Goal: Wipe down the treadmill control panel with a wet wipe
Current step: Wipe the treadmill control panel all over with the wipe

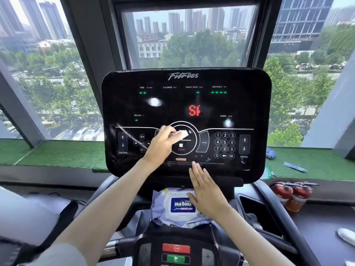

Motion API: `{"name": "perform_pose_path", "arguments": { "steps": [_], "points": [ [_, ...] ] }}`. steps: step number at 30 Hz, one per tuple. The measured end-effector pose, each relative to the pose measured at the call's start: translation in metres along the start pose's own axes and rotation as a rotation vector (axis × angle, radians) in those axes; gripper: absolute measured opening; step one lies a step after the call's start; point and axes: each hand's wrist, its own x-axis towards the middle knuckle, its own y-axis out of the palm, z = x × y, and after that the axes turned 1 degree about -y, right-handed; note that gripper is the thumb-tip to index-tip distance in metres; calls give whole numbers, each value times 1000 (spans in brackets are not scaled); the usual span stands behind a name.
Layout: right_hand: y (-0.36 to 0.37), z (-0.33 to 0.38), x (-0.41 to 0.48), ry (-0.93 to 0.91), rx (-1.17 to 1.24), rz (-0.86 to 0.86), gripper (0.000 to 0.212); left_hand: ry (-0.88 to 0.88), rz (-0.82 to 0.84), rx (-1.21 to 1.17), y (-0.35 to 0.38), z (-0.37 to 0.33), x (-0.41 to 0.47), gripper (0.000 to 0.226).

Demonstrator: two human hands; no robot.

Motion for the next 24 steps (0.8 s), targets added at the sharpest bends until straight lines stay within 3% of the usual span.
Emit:
{"name": "perform_pose_path", "arguments": {
  "steps": [3,5,7,10,11,12,14,15,17,18,22,23,24],
  "points": [
    [-1,0,1,1,-11,4,75,-449,-302,-55,-6,12,13,46],
    [-1,0,1,8,-3,0,76,-577,-344,-101,-1,-3,21,46],
    [-1,0,1,9,3,-5,74,-445,-195,-111,6,-30,21,25],
    [0,0,1,14,30,-12,73,47,158,-57,8,-42,6,23],
    [1,0,1,13,40,-15,73,70,187,-23,6,-33,5,24],
    [1,0,1,11,46,-17,73,-3,102,-31,1,-24,6,21],
    [3,0,2,13,49,-19,73,-304,-120,-120,-10,-11,12,15],
    [3,1,2,17,46,-18,74,-396,-240,-87,-11,-10,17,27],
    [3,1,2,21,41,-13,73,-433,-280,-55,4,-12,18,51],
    [3,1,2,20,40,-15,73,-391,-228,-27,9,-21,18,54],
    [2,-3,1,-4,47,-27,70,315,215,82,20,-27,4,44],
    [2,-5,0,-10,45,-30,69,303,239,67,14,-22,8,42],
    [2,-8,-2,-9,41,-37,69,180,202,23,8,-17,13,40]
  ]
}}
